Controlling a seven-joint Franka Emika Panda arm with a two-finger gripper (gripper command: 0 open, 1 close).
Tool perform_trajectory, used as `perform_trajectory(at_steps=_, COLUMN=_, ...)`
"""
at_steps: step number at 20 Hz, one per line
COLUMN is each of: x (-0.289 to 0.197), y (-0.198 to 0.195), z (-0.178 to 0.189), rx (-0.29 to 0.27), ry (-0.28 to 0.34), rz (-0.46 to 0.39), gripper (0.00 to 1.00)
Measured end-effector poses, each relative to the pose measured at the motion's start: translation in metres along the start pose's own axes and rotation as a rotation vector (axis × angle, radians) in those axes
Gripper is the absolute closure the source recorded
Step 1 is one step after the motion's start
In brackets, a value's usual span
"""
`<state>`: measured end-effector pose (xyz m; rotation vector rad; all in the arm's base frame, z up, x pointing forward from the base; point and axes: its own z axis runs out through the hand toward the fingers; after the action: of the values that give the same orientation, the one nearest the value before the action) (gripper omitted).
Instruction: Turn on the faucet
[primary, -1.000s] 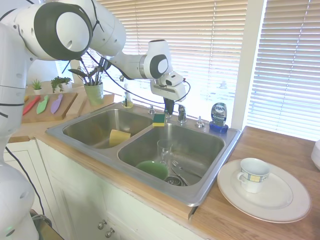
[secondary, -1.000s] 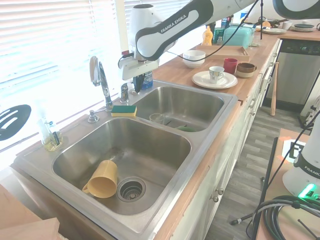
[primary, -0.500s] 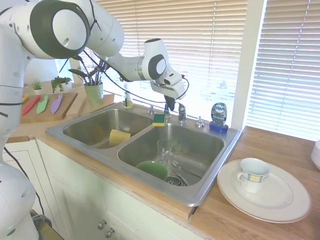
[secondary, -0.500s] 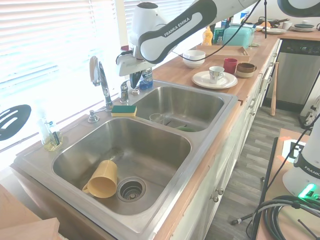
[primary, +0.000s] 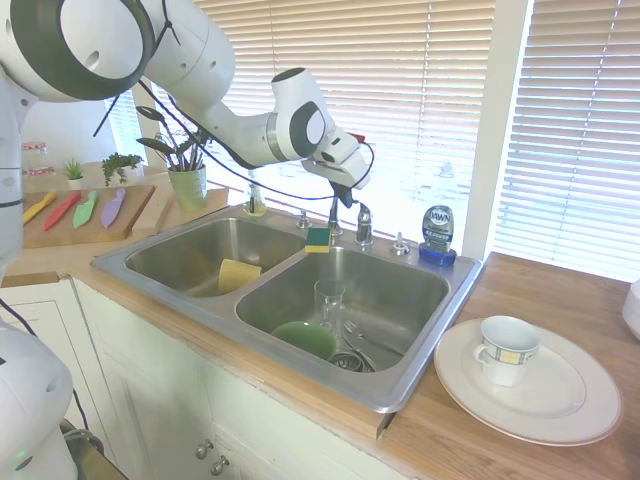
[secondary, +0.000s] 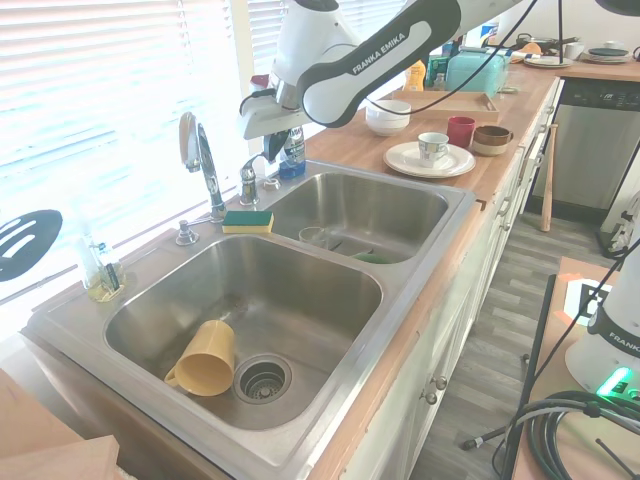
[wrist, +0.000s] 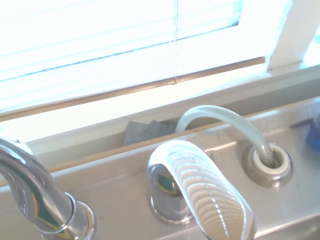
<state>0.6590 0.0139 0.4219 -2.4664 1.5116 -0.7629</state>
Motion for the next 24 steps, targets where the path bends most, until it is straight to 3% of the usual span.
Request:
perform_trajectory(at_steps=5, x=0.001, y=0.000, z=0.000, rx=0.004, ry=0.002, rz=0.003, gripper=1.00)
perform_trajectory(at_steps=8, x=-0.003, y=0.008, z=0.007, rx=-0.024, ry=-0.025, rz=0.007, gripper=1.00)
perform_trajectory(at_steps=11, x=-0.014, y=0.018, z=0.016, rx=-0.107, ry=-0.118, rz=-0.011, gripper=1.00)
perform_trajectory(at_steps=14, x=-0.022, y=0.035, z=0.023, rx=-0.240, ry=-0.210, rz=-0.029, gripper=1.00)
perform_trajectory(at_steps=18, x=-0.033, y=0.057, z=0.029, rx=-0.392, ry=-0.289, rz=-0.052, gripper=1.00)
perform_trajectory(at_steps=21, x=-0.048, y=0.079, z=0.023, rx=-0.458, ry=-0.355, rz=-0.079, gripper=1.00)
perform_trajectory(at_steps=24, x=-0.060, y=0.105, z=0.007, rx=-0.492, ry=-0.385, rz=-0.097, gripper=1.00)
